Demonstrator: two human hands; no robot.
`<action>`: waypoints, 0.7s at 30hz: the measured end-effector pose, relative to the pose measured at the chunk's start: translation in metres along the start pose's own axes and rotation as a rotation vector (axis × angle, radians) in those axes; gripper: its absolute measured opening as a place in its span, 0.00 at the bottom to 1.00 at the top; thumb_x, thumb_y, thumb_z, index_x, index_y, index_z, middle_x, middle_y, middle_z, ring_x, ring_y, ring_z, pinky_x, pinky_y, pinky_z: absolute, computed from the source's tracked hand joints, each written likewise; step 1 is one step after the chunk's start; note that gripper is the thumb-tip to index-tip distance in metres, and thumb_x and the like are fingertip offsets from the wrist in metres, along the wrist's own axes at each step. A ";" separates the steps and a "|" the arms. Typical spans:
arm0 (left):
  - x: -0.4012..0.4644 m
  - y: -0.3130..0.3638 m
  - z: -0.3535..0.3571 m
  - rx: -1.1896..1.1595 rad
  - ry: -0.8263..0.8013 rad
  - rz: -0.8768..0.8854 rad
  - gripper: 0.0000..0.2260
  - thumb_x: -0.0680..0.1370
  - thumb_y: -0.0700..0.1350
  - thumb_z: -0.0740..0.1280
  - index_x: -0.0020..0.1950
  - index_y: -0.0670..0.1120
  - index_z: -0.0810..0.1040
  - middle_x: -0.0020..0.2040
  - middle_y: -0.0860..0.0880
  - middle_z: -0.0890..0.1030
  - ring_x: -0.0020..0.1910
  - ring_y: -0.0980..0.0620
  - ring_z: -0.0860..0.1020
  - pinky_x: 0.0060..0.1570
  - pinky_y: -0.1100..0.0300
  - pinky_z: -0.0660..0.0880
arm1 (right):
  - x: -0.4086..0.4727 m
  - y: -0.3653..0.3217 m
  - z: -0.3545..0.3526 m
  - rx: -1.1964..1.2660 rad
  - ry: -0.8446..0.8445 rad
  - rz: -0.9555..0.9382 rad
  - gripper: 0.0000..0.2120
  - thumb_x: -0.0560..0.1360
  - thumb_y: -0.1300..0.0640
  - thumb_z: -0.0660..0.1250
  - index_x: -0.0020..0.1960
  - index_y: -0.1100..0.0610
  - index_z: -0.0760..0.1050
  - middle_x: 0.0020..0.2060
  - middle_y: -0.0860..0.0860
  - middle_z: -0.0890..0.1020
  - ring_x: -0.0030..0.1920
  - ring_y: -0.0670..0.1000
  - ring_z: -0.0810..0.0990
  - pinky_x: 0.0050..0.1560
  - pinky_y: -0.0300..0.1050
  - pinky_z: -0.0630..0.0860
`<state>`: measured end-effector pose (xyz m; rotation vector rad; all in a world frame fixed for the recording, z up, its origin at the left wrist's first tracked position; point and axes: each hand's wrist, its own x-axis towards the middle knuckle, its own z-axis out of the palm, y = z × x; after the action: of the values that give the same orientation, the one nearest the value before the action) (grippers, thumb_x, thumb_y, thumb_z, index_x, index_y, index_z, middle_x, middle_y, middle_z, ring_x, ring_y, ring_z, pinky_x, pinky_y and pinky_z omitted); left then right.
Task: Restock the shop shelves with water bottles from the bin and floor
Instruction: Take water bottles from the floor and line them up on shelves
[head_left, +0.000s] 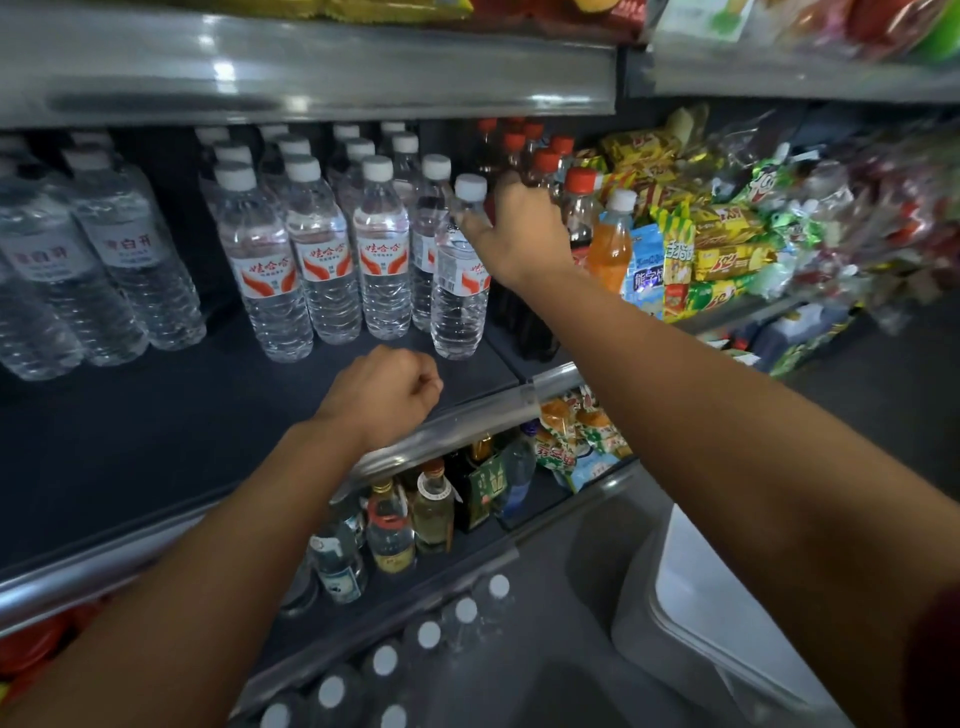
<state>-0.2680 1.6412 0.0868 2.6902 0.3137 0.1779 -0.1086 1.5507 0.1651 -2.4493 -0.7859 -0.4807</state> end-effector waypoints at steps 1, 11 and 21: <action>-0.005 0.002 0.002 -0.014 -0.010 0.003 0.07 0.79 0.48 0.63 0.47 0.49 0.80 0.44 0.49 0.82 0.46 0.46 0.79 0.48 0.48 0.77 | -0.015 0.001 -0.003 -0.023 -0.010 -0.012 0.20 0.77 0.47 0.64 0.58 0.62 0.70 0.51 0.59 0.79 0.51 0.61 0.79 0.41 0.46 0.69; -0.078 -0.009 0.072 -0.059 -0.207 0.037 0.07 0.78 0.47 0.63 0.44 0.48 0.80 0.41 0.44 0.81 0.43 0.42 0.79 0.43 0.51 0.76 | -0.202 0.026 0.019 -0.028 -0.272 -0.052 0.10 0.77 0.54 0.61 0.54 0.59 0.71 0.42 0.60 0.81 0.44 0.64 0.79 0.38 0.51 0.73; -0.141 -0.027 0.203 -0.060 -0.533 0.025 0.09 0.78 0.45 0.61 0.45 0.44 0.79 0.44 0.43 0.81 0.45 0.42 0.79 0.44 0.49 0.76 | -0.358 0.076 0.113 -0.031 -0.637 0.261 0.14 0.76 0.54 0.62 0.59 0.59 0.69 0.51 0.61 0.80 0.51 0.65 0.78 0.45 0.53 0.73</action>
<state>-0.3743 1.5496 -0.1184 2.5596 0.1058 -0.5065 -0.3176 1.4072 -0.1218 -2.7027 -0.6723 0.4115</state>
